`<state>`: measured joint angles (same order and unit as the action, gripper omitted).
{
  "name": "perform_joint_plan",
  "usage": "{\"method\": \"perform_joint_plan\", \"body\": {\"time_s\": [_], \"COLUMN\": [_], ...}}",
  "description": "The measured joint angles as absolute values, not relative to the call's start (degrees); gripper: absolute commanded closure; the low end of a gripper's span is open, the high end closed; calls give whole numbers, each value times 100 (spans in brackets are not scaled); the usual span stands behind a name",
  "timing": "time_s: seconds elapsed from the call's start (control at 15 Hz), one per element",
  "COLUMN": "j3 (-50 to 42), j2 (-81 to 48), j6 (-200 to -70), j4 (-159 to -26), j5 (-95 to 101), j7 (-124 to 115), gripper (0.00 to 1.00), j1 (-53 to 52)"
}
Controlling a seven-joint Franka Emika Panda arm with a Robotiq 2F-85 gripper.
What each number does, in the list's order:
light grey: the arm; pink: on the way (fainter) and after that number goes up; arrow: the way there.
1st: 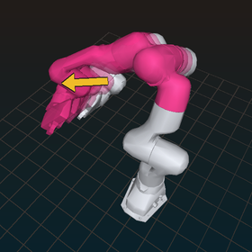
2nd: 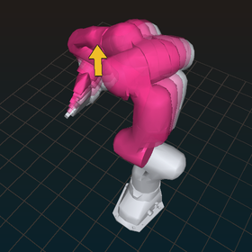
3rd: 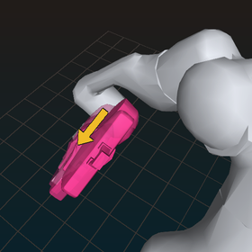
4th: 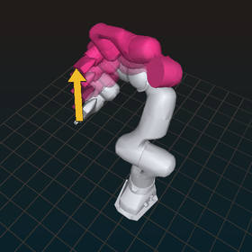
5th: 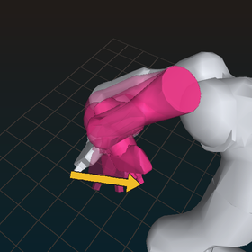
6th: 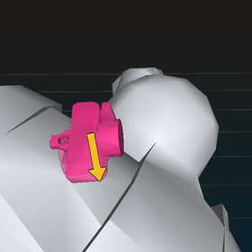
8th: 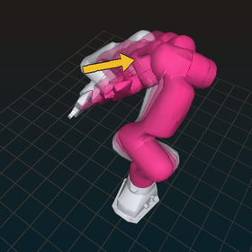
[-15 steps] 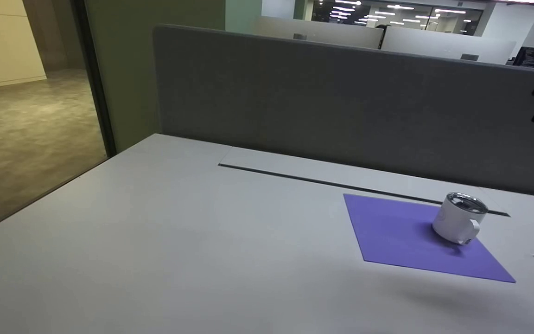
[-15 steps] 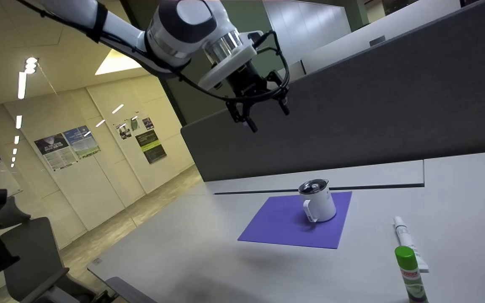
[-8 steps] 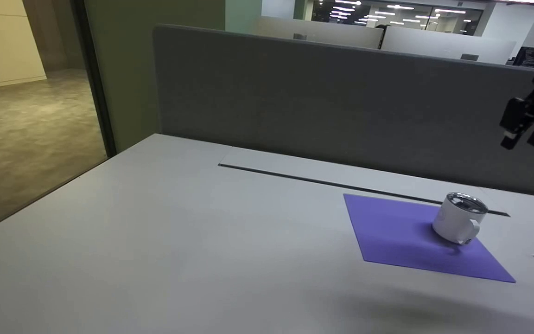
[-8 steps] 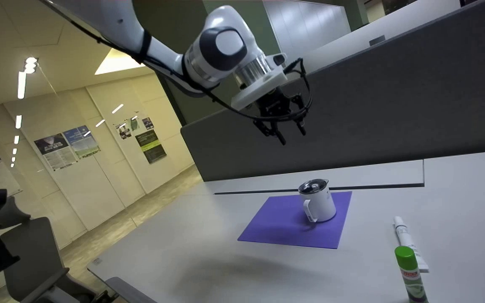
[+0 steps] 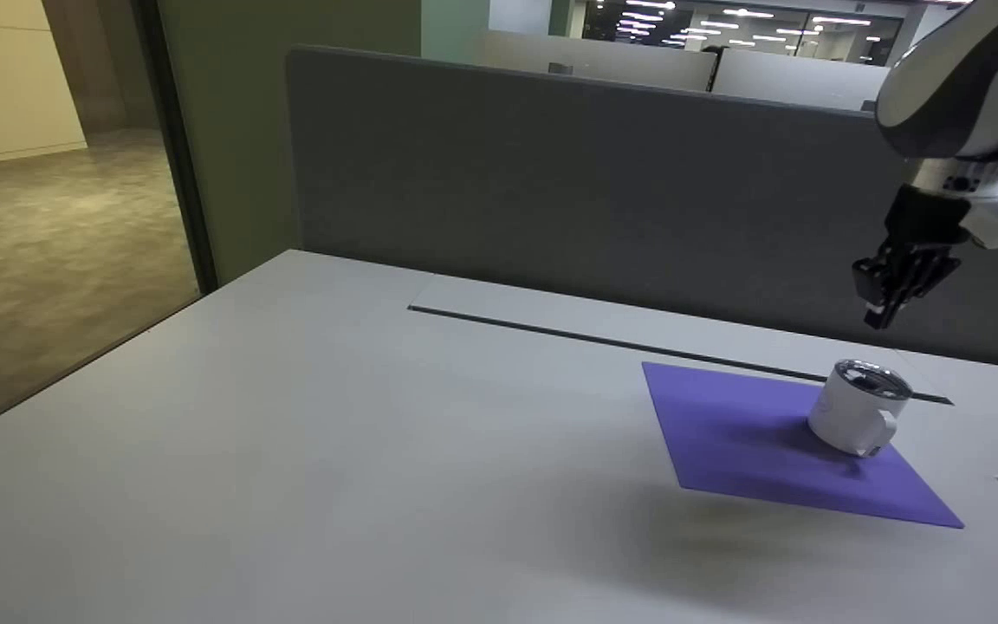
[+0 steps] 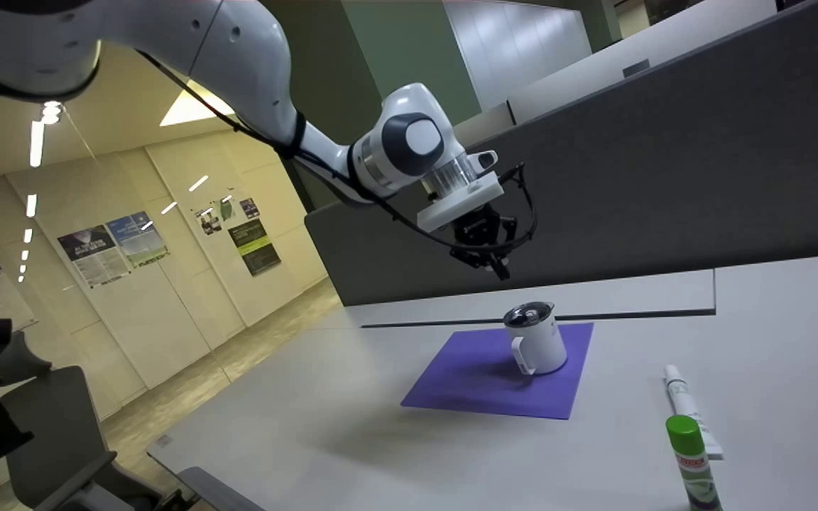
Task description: Remove the silver lid from the white mug
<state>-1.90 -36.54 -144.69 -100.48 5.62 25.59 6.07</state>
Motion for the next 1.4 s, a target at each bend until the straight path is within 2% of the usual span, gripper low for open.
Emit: {"method": "perform_joint_plan", "body": {"time_s": [1.4], "j3": [-163], "j2": [-4333], "j6": [-13950], "j4": [-9638], "j5": [670], "j7": [2548], "gripper": [100], "j1": [614]}}
